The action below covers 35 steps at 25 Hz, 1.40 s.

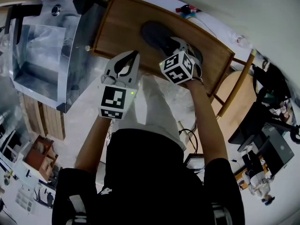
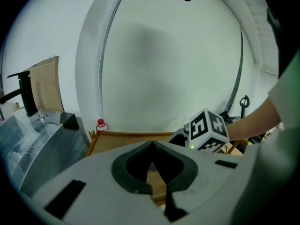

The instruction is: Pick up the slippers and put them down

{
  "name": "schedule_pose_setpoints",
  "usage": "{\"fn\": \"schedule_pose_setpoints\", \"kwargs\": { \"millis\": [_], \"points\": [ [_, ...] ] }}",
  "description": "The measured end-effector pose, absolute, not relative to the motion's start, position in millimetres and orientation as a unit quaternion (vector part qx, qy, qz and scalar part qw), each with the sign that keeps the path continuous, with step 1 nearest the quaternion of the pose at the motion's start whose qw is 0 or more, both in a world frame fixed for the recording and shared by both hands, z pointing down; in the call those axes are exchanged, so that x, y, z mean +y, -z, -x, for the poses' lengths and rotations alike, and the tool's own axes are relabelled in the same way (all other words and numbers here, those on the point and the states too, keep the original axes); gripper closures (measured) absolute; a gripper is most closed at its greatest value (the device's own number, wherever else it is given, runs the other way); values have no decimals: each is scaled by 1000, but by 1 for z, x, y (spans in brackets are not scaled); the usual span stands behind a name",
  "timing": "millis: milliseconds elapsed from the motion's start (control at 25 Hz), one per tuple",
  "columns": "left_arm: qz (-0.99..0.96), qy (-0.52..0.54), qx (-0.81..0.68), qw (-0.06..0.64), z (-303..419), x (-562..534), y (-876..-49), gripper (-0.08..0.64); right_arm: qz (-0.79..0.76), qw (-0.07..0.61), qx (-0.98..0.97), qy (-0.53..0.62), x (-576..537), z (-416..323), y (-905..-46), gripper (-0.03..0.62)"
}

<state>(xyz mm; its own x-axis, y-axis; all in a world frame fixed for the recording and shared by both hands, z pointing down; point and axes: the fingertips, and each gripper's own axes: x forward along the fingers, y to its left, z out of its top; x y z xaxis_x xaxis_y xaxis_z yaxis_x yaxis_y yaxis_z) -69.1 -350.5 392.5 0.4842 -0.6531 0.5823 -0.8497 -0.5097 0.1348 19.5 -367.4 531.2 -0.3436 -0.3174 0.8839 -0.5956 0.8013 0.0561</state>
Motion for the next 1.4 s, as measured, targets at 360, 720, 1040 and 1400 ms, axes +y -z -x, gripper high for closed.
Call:
{"fn": "schedule_pose_setpoints", "kwargs": {
  "millis": [360,720,1040,1400],
  "points": [
    [-830,-245,-454,214,74,-345,-400,554,-282,509,-802,-129,-368,-21,-536,525],
    [-828,-246,-456,213,72,-346,-403,554,-272,502,-807,-150,-365,-20,-534,574],
    [-833,-245,-453,202,72,-349,-394,554,-289,496,-805,-150,-366,-25,-517,580],
    [-845,-235,-442,190,67,-343,-374,554,-334,464,-808,-144,-363,-28,-474,583]
  ]
}}
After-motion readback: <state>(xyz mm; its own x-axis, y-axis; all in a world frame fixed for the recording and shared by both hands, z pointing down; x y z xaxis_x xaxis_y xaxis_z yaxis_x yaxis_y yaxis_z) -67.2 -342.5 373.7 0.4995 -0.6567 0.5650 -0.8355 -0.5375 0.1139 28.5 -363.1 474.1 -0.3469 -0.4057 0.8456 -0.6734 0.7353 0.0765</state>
